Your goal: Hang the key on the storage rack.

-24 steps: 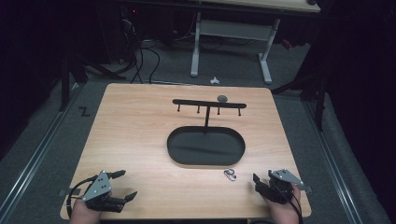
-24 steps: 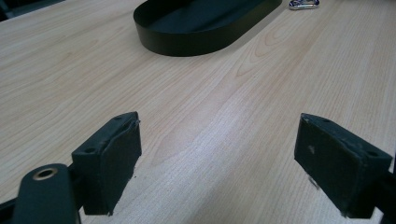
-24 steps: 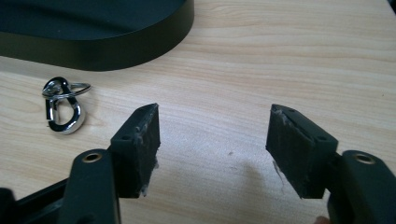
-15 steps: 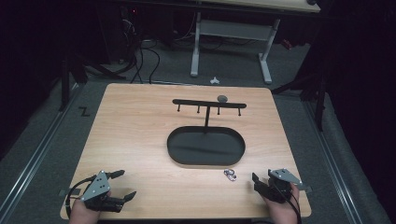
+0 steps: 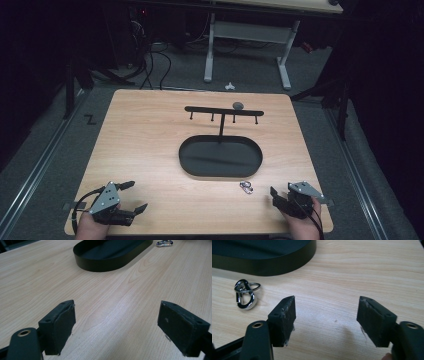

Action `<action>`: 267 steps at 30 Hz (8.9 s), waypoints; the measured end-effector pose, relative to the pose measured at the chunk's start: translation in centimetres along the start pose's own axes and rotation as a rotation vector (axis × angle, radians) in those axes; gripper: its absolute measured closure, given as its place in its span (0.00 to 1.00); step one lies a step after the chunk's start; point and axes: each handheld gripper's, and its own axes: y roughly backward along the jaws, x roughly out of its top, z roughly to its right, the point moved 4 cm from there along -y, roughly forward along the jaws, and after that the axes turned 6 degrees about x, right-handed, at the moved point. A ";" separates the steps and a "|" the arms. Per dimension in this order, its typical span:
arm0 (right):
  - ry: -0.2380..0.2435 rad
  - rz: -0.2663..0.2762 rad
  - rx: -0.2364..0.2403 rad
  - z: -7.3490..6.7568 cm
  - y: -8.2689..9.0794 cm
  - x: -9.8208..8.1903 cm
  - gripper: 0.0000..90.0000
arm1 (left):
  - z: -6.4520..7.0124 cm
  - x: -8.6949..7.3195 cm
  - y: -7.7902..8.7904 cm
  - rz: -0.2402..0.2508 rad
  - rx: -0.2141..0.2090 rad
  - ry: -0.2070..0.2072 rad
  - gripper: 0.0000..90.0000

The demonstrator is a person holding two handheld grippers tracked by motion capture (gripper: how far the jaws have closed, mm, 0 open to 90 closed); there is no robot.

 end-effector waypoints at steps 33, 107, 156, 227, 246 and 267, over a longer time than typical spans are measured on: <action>0.101 -0.343 0.057 -1.9 -0.8 3.1 0.26 | 0.0 -0.2 0.3 0.002 -0.008 0.005 0.17; 0.249 -0.666 0.217 -7.8 -6.5 6.7 0.61 | 0.4 -0.2 0.1 -0.008 -0.034 -0.003 0.17; 0.275 -0.629 0.202 -6.5 -4.8 6.7 0.90 | 0.7 -0.1 -0.1 -0.019 -0.047 -0.012 0.17; 0.117 -0.581 0.200 -4.6 1.4 15.0 0.98 | 0.6 -0.2 0.4 0.003 -0.049 0.006 0.17; 0.089 -0.513 0.212 -4.6 1.4 19.0 0.98 | 0.6 -0.2 0.1 -0.012 -0.049 -0.009 0.17; 0.095 -0.492 0.170 -4.6 1.3 23.2 0.98 | 0.4 -0.3 0.2 -0.012 -0.053 -0.005 0.17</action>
